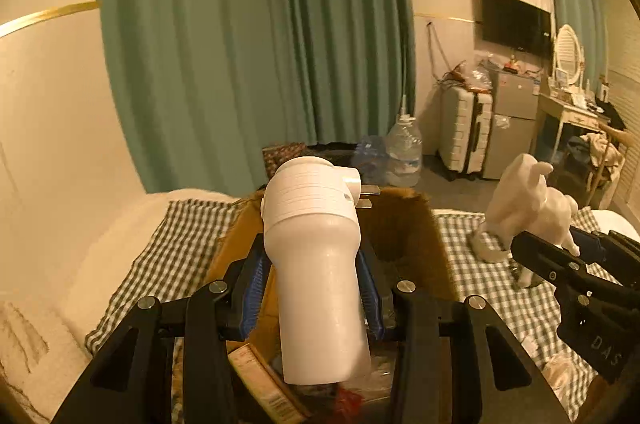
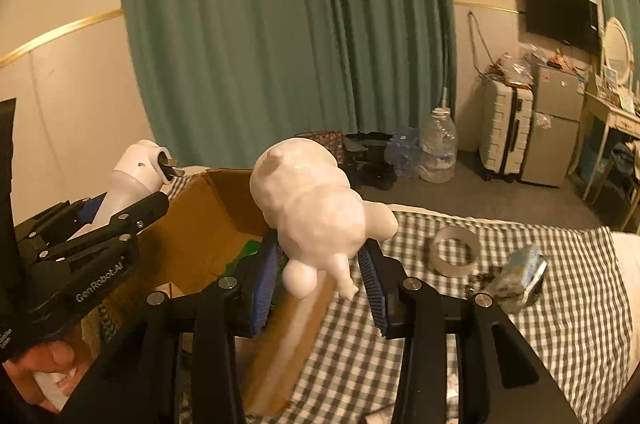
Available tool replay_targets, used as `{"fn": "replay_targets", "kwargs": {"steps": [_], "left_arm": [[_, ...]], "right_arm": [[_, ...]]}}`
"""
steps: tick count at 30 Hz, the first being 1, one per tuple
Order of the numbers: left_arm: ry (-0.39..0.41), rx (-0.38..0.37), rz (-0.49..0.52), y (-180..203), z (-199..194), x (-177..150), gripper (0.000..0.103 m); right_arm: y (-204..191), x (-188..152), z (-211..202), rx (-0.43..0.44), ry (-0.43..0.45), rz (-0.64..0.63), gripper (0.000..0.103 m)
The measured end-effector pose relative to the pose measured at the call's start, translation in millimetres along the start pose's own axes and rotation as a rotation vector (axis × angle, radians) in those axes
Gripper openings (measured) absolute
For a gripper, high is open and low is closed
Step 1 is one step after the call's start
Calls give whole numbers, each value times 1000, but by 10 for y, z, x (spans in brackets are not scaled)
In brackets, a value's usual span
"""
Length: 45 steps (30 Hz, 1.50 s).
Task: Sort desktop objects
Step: 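Carry the white bottle and plush toy over the cardboard box, then open both grippers to drop the bottle and plush toy into the box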
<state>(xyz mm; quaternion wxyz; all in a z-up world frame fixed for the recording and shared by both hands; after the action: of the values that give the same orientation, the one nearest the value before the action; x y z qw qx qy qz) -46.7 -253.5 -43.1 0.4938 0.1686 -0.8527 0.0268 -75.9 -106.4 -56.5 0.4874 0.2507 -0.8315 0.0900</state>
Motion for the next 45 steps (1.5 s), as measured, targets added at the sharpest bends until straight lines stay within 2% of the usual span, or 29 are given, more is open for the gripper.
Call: {"fn": "replay_targets", "kwargs": {"steps": [15,20,22,23,24,25,26,28,35,40,44,45], "left_arm": [[-150,91,-80,-415,340,-208,42],[-168,109,-79,-441,372,-256,43],[-159,105,-74,-420,368,-236,51],[-152,111,-75,-422,355,-221,54],[-140,122,-78,-426,327,-200,63],[-131,128,-83,-436,313,-176,69],[-123,116,-94,-443,281,-158,70],[-123,90,-105,-468,266,-144,70],[-105,67,-63,-305,200,-94,70],[-79,47,-64,-215,95,-16,77],[-49,41,-9,-12,-4,-2,80],[-36,34,3,28,-49,5,83]], "right_arm": [[-678,14,521,66,-90,-90,39],[-794,-18,653,74,-128,-114,40],[-826,-44,690,73,-137,-124,41],[-829,-51,696,74,-138,-123,45],[-833,-49,689,70,-134,-121,46],[-813,-43,673,57,-125,-118,52],[-782,-37,651,42,-114,-116,60],[-729,-19,606,22,-98,-102,68],[-486,40,434,-22,-86,-75,70],[-247,52,229,-63,-89,-23,76],[-15,70,-1,-112,-84,-9,80],[63,74,-78,-128,-78,-1,81]]}}
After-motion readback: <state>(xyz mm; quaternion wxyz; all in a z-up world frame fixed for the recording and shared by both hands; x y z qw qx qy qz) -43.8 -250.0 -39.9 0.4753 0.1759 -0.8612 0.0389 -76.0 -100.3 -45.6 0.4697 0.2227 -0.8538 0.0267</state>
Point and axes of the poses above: each gripper's, at about its wrist camera, not at the fingertips, and z roughly the way its jaws point, y to its right, x to its top, the point moved 4 cm from there along z, roughly the way its jaws point, and after that the axes turned 14 degrees about -z, right-handed, at the moved point
